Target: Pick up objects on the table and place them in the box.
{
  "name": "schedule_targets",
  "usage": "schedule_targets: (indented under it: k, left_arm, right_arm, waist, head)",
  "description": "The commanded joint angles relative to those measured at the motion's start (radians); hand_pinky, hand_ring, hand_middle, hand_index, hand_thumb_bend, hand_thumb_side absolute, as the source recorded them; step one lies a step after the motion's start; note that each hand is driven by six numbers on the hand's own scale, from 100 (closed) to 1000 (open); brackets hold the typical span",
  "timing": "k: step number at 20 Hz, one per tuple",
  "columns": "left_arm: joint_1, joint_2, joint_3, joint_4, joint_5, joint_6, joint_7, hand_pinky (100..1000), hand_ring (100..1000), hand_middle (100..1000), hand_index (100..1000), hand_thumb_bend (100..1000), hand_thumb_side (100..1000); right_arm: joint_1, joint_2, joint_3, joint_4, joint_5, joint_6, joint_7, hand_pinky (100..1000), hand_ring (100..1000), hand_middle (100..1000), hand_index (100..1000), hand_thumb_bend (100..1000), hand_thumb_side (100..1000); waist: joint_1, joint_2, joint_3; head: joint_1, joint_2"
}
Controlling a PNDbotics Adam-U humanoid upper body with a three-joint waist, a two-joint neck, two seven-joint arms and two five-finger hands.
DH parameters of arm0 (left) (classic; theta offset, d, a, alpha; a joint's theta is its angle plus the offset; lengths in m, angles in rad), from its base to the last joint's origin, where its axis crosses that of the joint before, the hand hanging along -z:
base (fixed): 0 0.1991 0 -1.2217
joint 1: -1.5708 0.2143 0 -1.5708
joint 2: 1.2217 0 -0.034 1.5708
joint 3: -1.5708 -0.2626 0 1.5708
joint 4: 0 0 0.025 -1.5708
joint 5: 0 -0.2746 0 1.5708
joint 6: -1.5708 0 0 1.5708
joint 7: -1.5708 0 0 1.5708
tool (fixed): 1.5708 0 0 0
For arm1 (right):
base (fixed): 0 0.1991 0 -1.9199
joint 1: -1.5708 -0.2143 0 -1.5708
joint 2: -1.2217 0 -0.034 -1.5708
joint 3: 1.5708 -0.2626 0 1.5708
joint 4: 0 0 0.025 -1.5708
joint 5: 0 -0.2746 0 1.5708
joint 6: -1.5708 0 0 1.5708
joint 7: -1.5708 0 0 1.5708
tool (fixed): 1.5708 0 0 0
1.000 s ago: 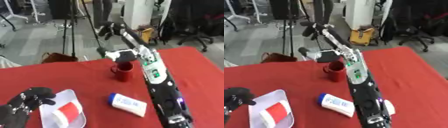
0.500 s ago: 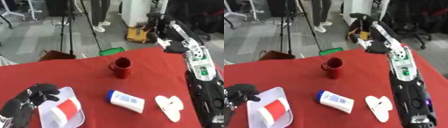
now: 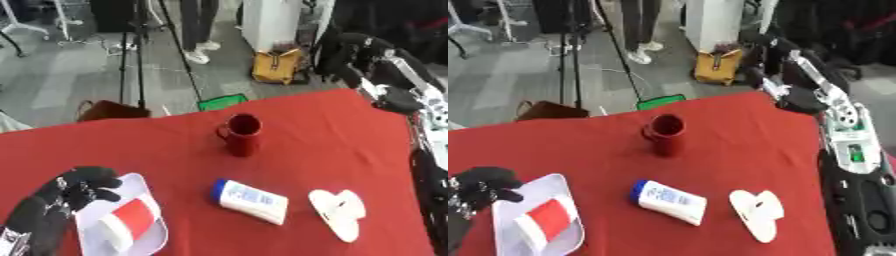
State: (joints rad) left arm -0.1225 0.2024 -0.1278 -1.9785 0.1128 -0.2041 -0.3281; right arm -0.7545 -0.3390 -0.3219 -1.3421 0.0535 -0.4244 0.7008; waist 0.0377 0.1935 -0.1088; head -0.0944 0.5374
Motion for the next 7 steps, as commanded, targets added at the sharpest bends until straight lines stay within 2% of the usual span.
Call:
schedule_targets:
  k: [1, 7]
  left_arm:
    - [-0.005, 0.021, 0.007, -0.021, -0.005, -0.004, 0.004, 686, 758, 741, 816, 418, 990]
    - [0.000, 0.020, 0.008, -0.021, -0.007, -0.004, 0.007, 686, 764, 746, 817, 414, 991]
  right_arm:
    - [-0.006, -0.038, -0.018, -0.021, -0.017, -0.052, 0.077, 553, 668, 600, 923, 307, 505]
    - [0.014, -0.045, -0.027, -0.028, -0.021, -0.043, 0.088, 552, 667, 598, 923, 303, 508]
  waist:
    - [-0.001, -0.018, -0.003]
    - [0.002, -0.021, -0.004]
  head:
    - [0.000, 0.003]
    - [-0.004, 0.008]
